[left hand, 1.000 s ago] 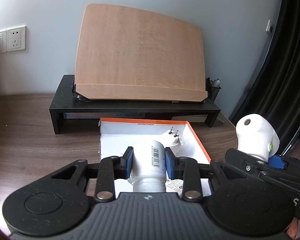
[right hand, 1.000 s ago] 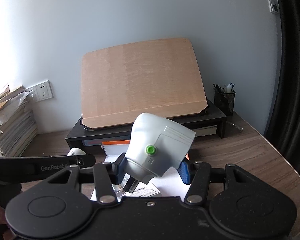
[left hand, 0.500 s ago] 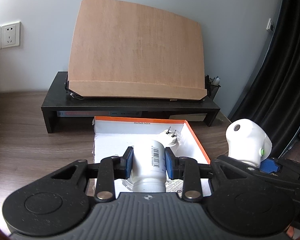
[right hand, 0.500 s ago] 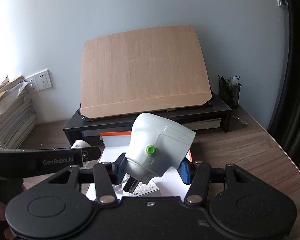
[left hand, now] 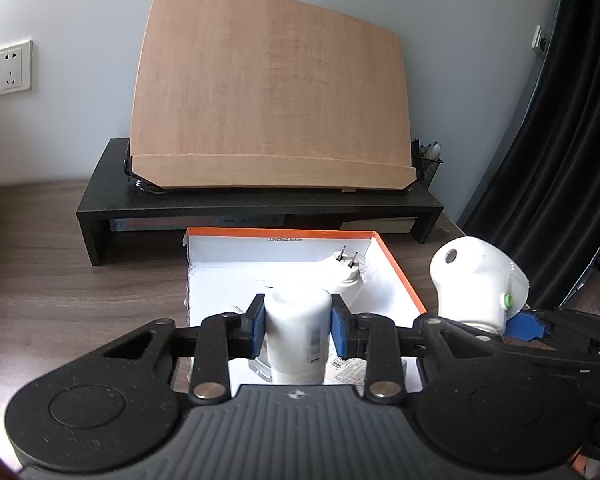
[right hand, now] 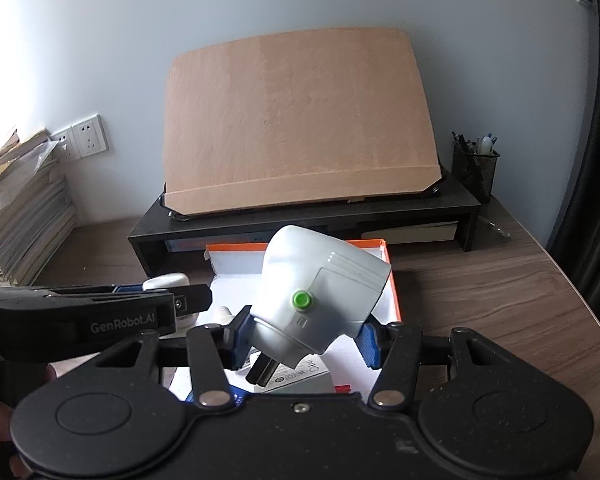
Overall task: Organize rigid objects
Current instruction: 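Hold the pill bottle and the adapter above the tray with both tools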
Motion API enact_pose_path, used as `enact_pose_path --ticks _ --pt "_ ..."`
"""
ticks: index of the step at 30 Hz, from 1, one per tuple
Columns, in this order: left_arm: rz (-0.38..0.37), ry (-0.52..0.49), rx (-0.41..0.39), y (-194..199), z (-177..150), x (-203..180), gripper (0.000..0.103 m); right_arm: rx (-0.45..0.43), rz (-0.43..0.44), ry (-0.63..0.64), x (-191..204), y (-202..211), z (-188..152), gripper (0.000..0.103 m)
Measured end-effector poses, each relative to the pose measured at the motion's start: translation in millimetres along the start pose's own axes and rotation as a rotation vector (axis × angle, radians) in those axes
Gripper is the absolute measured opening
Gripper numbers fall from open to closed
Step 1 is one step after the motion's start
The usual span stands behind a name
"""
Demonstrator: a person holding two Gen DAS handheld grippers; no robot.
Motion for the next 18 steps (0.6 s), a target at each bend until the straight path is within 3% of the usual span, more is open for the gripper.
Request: enact_pose_path --ticks 18 --pt "-0.004 0.015 0.009 -5 0 7 0.033 0.043 0.002 0.020 5 -16 3 0.063"
Point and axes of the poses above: each gripper's, at about its wrist camera, not at the fingertips, and y roughly against the way its jaws point, x to its left, z to its top, the point moved 4 cm from there along -y, roughly the way its jaws point, and after that the axes turned 1 degree about y, right-handed, at the moved point
